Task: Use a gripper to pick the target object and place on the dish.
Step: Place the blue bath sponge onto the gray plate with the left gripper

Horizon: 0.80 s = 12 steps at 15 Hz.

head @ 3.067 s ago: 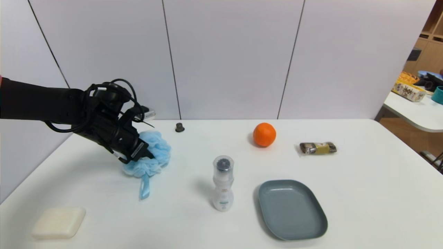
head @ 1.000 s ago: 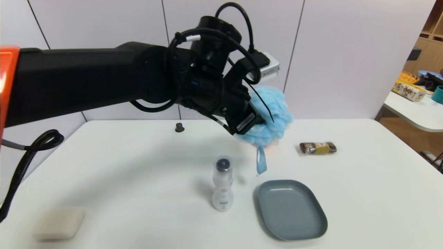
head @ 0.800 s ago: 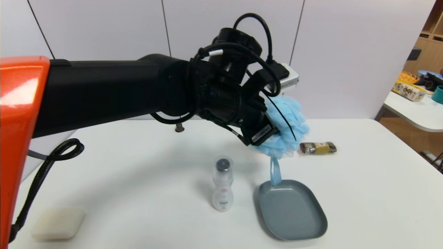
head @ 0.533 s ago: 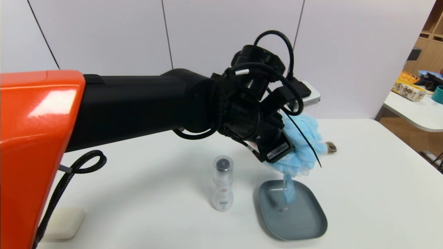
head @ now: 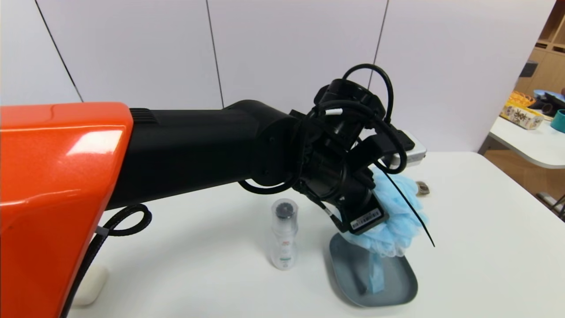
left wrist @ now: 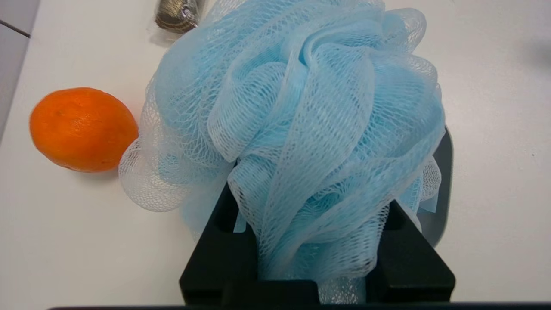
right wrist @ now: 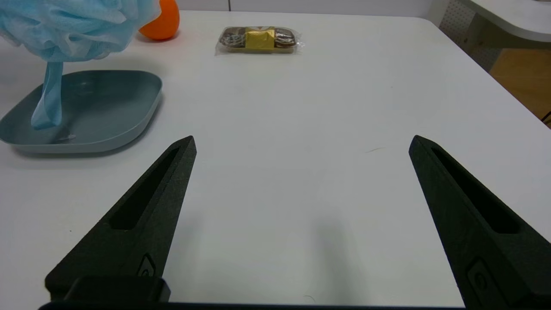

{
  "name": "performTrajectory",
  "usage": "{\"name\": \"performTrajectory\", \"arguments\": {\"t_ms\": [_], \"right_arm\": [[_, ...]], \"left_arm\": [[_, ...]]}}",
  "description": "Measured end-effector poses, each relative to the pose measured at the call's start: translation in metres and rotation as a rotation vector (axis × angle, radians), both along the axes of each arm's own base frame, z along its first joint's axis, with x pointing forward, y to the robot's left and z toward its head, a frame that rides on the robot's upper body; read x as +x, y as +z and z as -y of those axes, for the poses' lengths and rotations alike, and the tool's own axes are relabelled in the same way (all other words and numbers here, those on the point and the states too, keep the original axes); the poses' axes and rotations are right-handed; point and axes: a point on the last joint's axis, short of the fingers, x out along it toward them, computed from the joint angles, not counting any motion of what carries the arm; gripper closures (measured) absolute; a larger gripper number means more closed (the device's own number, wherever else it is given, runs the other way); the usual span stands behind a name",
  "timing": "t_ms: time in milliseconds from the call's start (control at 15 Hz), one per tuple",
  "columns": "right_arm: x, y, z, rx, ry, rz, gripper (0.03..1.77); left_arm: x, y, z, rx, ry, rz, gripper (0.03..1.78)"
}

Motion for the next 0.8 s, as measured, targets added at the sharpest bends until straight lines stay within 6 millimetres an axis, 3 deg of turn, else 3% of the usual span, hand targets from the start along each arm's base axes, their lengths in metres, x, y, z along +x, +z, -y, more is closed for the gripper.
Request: {"name": "performTrajectory", "arguments": {"t_ms": [800], "right_arm": [[0.0, 0.0, 0.0, 0.0, 0.0, 0.0, 0.09]], "left_arm": [[-0.016, -0.013, -0.003, 0.131, -0.011, -0.12, 1.27]]}}
